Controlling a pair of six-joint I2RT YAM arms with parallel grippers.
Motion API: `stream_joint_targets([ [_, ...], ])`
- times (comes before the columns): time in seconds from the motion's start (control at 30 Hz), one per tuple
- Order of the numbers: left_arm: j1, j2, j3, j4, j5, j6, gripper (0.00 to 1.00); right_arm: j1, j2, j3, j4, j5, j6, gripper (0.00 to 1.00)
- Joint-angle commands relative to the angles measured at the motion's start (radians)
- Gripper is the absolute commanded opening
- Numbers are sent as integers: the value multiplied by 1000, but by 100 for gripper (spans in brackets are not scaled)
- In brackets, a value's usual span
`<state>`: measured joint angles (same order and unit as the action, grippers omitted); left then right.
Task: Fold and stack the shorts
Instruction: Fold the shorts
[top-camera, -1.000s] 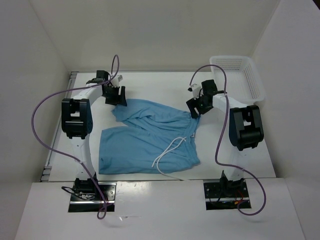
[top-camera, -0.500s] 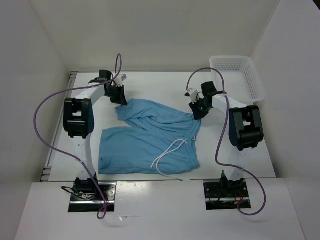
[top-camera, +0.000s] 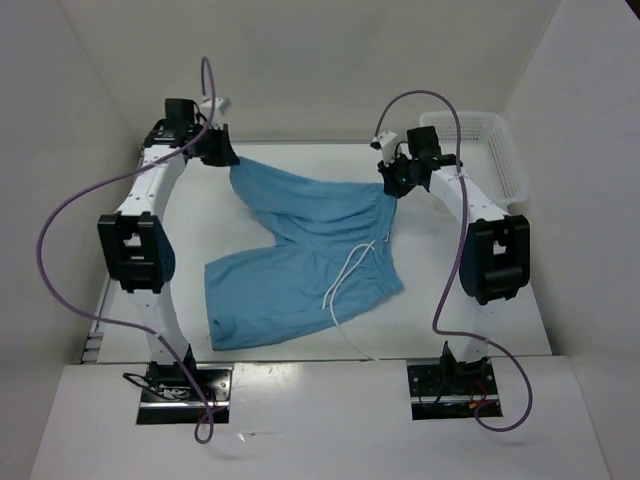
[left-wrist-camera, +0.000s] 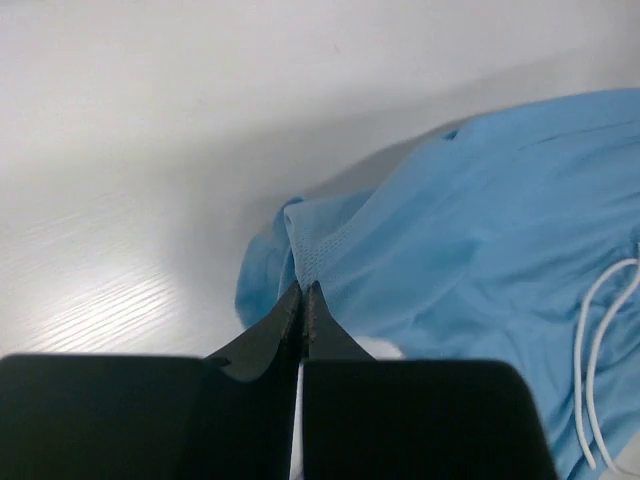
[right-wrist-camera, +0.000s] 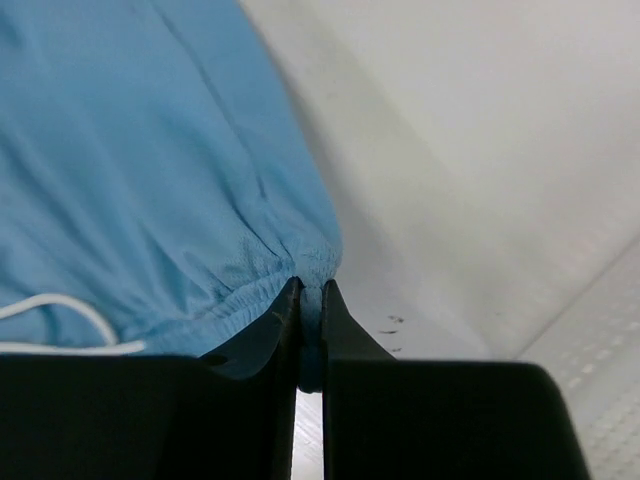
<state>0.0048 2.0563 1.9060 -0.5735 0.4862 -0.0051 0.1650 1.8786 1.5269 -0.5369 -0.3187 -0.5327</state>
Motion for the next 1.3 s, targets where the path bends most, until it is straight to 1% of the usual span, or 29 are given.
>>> stream_joint_targets([
  [0.0, 50, -182, -25, -49, -44, 5, 0, 37, -94, 49, 26, 6, 4, 0],
  [0.03, 50, -247, -75, -49, -60, 5, 0, 62, -122, 12, 26, 15, -21, 0],
  [0.07, 60, -281, -202, -63, -73, 5, 0, 76, -136, -14, 15, 15, -33, 0],
  [0.17, 60, -412, -427, -74, -123, 5, 0, 129, -173, -134, 15, 15, -68, 0],
  [0.2, 60, -462, -569, -74, -142, 5, 2, 143, -189, -158, 6, 15, -69, 0],
  [0.23, 51, -487, -635, -86, -143, 5, 4, 155, -206, -201, 6, 24, -82, 0],
  [0.3, 50, -550, -752, -104, -169, 5, 12, 182, -217, -232, -3, 24, -92, 0],
  [0.33, 50, -570, -842, -114, -169, 5, 31, 182, -217, -258, -12, 24, -104, 0],
  [0.4, 50, -619, -898, -135, -169, 5, 39, 203, -230, -284, -12, 24, -116, 0],
  [0.43, 50, -630, -912, -144, -169, 5, 44, 203, -230, -313, -12, 24, -131, 0],
  [0.47, 61, -630, -912, -144, -169, 5, 52, 203, -239, -324, -12, 24, -147, 0],
  [0.53, 70, -630, -895, -135, -169, 5, 53, 212, -239, -346, -12, 35, -159, 0],
  [0.57, 81, -616, -866, -112, -169, 5, 56, 212, -239, -346, -12, 35, -168, 0],
  [0.73, 90, -536, -783, -7, -170, 5, 57, 212, -239, -355, -12, 44, -188, 0],
  [0.9, 99, -394, -705, 3, -144, 5, 58, 212, -220, -375, -3, 44, -201, 0],
  [1.0, 100, -320, -681, 3, -188, 5, 57, 212, -210, -364, -3, 53, -211, 0],
  [1.03, 100, -293, -668, 26, -199, 5, 57, 212, -199, -364, -3, 53, -211, 0],
  [1.07, 100, -279, -668, 35, -210, 5, 57, 212, -199, -353, -3, 53, -211, 0],
  [1.13, 100, -240, -645, 44, -221, 5, 61, 212, -188, -353, -3, 53, -211, 0],
  [1.27, 100, -191, -619, 44, -221, 5, 62, 212, -179, -353, -3, 53, -220, 0],
])
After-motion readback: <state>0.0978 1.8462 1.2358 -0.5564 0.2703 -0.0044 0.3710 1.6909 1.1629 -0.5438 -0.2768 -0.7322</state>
